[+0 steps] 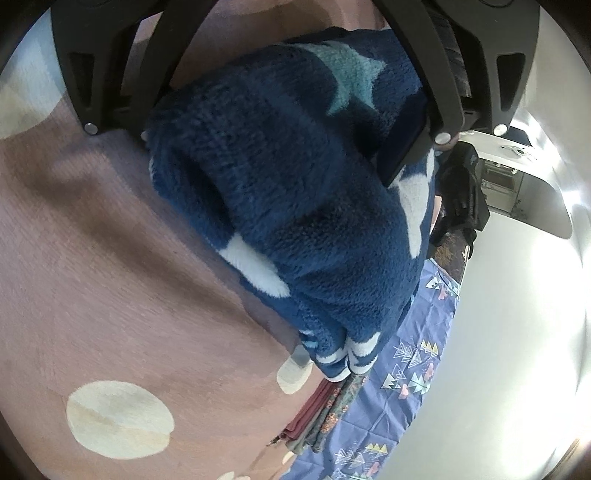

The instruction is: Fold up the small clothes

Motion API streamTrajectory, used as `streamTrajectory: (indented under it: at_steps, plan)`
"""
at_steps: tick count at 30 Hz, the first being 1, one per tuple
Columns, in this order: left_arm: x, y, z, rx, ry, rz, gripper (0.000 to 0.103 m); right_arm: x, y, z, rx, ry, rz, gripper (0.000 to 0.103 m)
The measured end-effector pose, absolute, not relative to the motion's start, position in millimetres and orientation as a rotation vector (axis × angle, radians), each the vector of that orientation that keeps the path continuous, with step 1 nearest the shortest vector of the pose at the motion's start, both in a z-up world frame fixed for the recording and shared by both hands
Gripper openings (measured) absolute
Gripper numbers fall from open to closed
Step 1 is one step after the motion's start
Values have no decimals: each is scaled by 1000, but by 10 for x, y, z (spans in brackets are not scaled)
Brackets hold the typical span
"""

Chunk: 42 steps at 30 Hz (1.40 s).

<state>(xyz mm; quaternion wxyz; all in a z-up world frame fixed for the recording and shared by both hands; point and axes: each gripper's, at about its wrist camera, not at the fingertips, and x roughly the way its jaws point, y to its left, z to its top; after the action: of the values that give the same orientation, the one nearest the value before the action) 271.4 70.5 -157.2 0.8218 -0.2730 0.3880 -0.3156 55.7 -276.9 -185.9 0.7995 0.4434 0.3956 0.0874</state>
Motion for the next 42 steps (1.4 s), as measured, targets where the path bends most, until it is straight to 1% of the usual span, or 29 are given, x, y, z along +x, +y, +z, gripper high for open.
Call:
streamTrajectory:
  at_steps: [5,7,10,13,16,17,18,19,20,22,23,25,28,32,36,42]
  plan:
    - [2886,724,-1737,-683,827,-579,102,565,-2768,-1868,943,842,199,89]
    - [2978,554,-1722,-677,816,-617,102,552,-2759,-1870,934,836,199,89]
    - [3172,179,-1725,-691,861,-685,102,546,-2759,-1873,931,831,201,89]
    - [3394,-183,-1750,-649,907,-698,102,550,-2765,-1878,933,832,204,89]
    - [3585,-506,-1744,-591,909,-701,101,539,-2748,-1874,929,828,200,89]
    - [3609,-585,-1727,-580,901,-701,88,543,-2746,-1873,928,828,200,89]
    - [3622,-670,-1703,-586,880,-722,82,546,-2750,-1869,925,829,203,85]
    - [3587,-674,-1661,-604,855,-742,74,547,-2755,-1863,920,829,208,79]
    - [3582,-691,-1631,-619,829,-750,69,544,-2768,-1858,915,828,218,76]
    - [3533,-781,-1488,-618,772,-757,64,550,-2809,-1848,915,830,252,63]
    - [3493,-779,-1418,-608,754,-758,63,548,-2832,-1828,912,831,269,60]
    - [3410,-850,-1209,-577,703,-771,62,542,-2858,-1768,903,818,302,50]
    - [3292,-900,-870,-524,633,-801,62,549,-2840,-1606,821,797,345,42]
    - [3164,-973,-374,-453,526,-787,62,716,-2736,-1167,647,726,392,40]
    - [3108,-583,213,-428,403,-724,62,1090,-2467,-562,426,590,495,40]
    - [3491,-364,833,-300,329,-551,63,2330,-1968,-93,329,601,650,40]
